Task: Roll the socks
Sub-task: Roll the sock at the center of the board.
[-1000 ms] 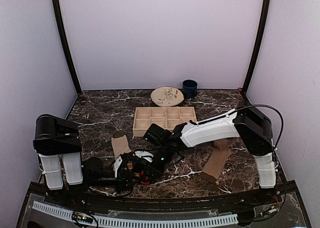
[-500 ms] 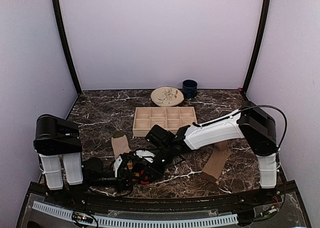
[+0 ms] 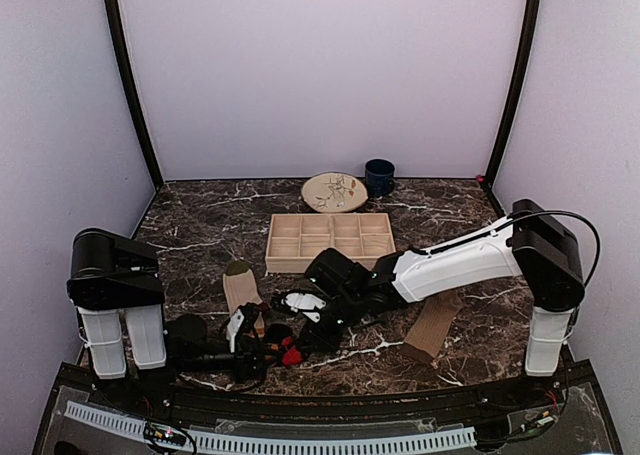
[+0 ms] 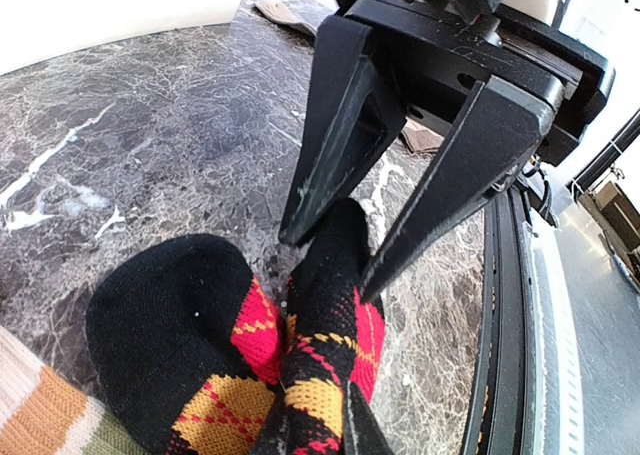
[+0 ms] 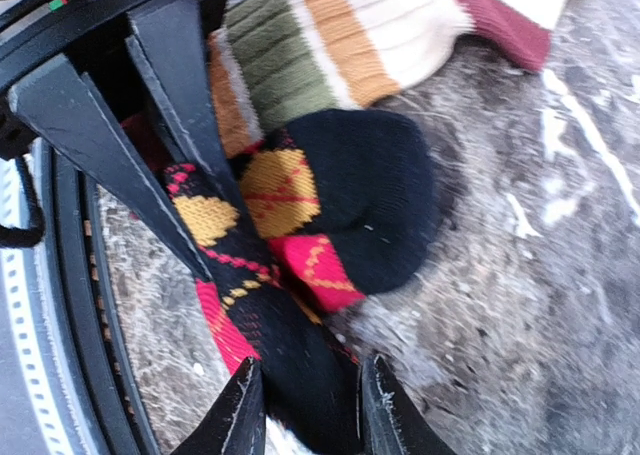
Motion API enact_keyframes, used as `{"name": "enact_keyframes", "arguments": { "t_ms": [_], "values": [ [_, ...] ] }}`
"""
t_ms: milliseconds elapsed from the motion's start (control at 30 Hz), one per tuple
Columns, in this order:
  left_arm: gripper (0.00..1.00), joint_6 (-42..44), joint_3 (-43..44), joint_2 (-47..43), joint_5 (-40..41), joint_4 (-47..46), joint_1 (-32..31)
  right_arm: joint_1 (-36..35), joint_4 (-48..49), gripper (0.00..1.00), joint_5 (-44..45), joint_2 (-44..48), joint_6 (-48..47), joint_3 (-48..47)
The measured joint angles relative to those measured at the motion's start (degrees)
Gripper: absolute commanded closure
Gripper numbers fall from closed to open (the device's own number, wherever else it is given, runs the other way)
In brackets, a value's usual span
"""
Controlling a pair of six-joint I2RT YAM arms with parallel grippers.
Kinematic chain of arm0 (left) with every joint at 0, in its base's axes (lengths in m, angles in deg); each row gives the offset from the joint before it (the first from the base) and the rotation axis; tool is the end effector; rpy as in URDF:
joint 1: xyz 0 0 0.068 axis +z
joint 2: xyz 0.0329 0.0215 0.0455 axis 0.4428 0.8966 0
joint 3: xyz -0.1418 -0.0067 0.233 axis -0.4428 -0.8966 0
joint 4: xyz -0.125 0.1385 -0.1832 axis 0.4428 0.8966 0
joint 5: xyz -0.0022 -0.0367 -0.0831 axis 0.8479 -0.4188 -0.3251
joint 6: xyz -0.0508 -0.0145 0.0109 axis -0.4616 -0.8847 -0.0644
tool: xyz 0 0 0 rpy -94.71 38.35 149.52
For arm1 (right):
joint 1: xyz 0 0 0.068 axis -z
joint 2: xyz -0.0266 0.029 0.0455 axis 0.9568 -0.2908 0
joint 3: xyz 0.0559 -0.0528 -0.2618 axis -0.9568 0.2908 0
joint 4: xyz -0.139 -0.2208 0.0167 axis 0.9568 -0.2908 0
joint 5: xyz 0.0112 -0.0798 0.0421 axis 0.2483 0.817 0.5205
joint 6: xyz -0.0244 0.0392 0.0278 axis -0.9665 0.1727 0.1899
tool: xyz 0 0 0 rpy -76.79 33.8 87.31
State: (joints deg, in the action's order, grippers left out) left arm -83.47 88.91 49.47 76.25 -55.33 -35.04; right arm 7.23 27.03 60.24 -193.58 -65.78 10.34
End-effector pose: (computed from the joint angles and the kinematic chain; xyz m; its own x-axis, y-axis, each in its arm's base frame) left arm 0.0928 -0.1823 0.0809 -0.5198 0.0498 -0.8529 0.7967 0.3886 -0.4628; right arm 0.1539 0.3686 0.1536 -0.3494 -0.7491 -0.5629 -0.9360 0.2508 0.2472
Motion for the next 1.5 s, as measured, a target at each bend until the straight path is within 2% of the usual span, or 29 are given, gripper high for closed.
{"name": "enact_keyframes", "arguments": {
  "t_ms": [200,467,733,1100,1500],
  "values": [
    [1.00,-0.61,0.35,0.00,0.33,0.00,0.00,-2.03,1.66,0.69,8.44,3.15,0.28,2.75],
    [1.00,-1.29,1.40,-0.04,0.52,0.55,0.00,-9.11,3.15,0.68,25.59,7.39,-0.94,6.64],
    [1.00,-1.90,3.41,-3.17,0.90,6.86,0.00,-13.46,4.92,0.65,38.82,8.52,-3.23,9.11],
    [1.00,-2.32,5.57,-6.38,0.22,13.88,0.04,-16.83,5.64,0.62,46.40,7.72,-6.38,7.89],
    [1.00,-3.17,9.20,-9.92,-1.09,23.19,0.09,-20.83,0.57,0.60,51.82,6.08,-5.84,4.96]
  ]
}}
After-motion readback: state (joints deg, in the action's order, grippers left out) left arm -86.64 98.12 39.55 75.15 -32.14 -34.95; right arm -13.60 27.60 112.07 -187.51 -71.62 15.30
